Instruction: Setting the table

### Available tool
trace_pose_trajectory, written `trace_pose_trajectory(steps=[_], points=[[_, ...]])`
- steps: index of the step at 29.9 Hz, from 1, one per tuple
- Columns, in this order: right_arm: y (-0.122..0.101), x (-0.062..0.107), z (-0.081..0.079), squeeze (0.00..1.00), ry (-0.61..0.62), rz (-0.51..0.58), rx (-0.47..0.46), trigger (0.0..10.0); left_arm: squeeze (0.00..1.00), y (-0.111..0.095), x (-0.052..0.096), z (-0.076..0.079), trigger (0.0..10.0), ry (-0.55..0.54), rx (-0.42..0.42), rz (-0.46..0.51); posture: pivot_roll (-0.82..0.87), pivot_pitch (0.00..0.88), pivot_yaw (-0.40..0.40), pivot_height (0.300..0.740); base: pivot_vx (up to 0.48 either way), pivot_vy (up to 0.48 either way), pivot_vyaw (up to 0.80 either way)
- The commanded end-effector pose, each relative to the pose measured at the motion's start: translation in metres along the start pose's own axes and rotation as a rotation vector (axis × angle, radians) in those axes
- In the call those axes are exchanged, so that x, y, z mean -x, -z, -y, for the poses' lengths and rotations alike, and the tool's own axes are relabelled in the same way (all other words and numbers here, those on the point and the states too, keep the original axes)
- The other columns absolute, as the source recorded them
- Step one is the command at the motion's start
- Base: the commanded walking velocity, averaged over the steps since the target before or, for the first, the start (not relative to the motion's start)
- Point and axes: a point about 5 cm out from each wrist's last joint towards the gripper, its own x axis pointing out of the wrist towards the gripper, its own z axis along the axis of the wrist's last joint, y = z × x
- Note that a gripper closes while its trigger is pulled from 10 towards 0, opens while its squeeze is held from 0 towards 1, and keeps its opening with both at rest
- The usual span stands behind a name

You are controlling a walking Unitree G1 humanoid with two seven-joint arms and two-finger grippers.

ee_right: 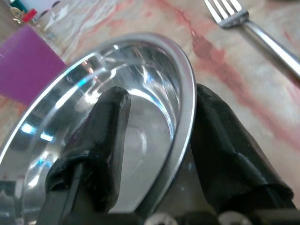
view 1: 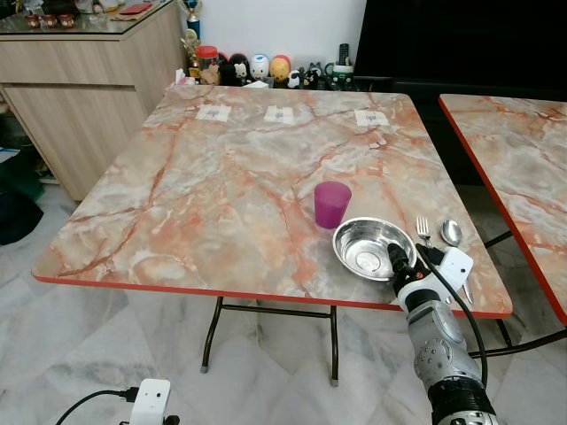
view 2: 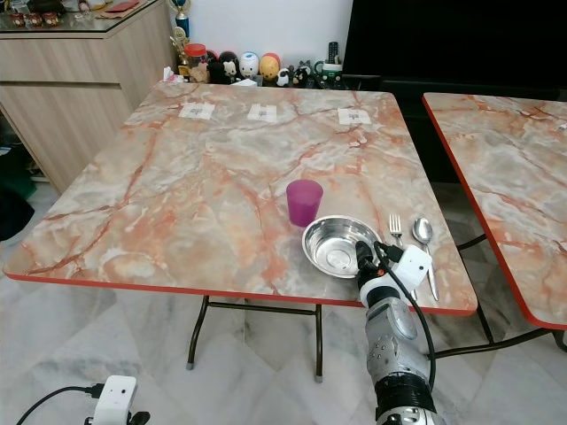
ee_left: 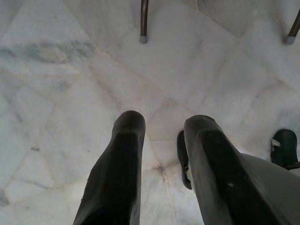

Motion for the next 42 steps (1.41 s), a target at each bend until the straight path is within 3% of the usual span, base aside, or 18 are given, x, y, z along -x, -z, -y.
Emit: trace_pose_trajectory(steps=[1, 9, 10, 11, 32, 37, 39, 42], points=[[0.001, -0.001, 0.000, 0.00, 0.008, -0.016, 0.001, 10.0, 0.00, 0.004, 0.001, 0.001, 10.0, 0.004, 0.003, -0.018, 0.12, 0.000, -0.027, 0.740, 0.000, 0.000, 0.00], [0.002, -0.001, -0.001, 0.00, 0.003, -0.014, -0.004, 10.0, 0.00, 0.006, 0.001, 0.001, 10.0, 0.000, 0.003, -0.019, 0.12, 0.000, -0.027, 0.740, 0.000, 0.000, 0.00], [0.001, -0.002, -0.001, 0.00, 0.001, -0.012, -0.006, 3.1, 0.00, 0.006, 0.001, 0.001, 10.0, 0.000, 0.003, -0.019, 0.12, 0.000, -0.027, 0.740, 0.000, 0.000, 0.00], [0.001, -0.002, -0.002, 0.00, 0.000, -0.011, -0.007, 0.0, 0.00, 0.006, 0.001, 0.001, 10.0, 0.000, 0.003, -0.019, 0.12, 0.000, -0.027, 0.740, 0.000, 0.000, 0.00], [0.004, 0.002, -0.003, 0.00, -0.008, 0.009, -0.004, 0.0, 0.00, 0.005, 0.001, -0.002, 10.0, -0.001, 0.001, -0.022, 0.12, 0.002, -0.025, 0.740, 0.000, 0.000, 0.00], [-0.009, 0.009, -0.011, 0.00, -0.077, 0.146, -0.090, 0.0, 0.00, 0.006, 0.001, 0.000, 10.0, 0.004, -0.003, -0.022, 0.12, 0.004, -0.025, 0.740, 0.000, 0.000, 0.00], [-0.018, 0.017, -0.023, 0.00, -0.151, 0.242, -0.156, 0.0, 0.00, 0.005, 0.001, 0.001, 10.0, 0.015, -0.029, -0.020, 0.11, 0.004, -0.025, 0.740, 0.000, 0.000, 0.00], [-0.017, 0.026, -0.036, 0.00, -0.239, 0.263, -0.162, 0.0, 0.00, 0.005, 0.001, 0.001, 10.0, 0.014, -0.027, -0.020, 0.11, 0.001, -0.027, 0.740, 0.000, 0.000, 0.00]])
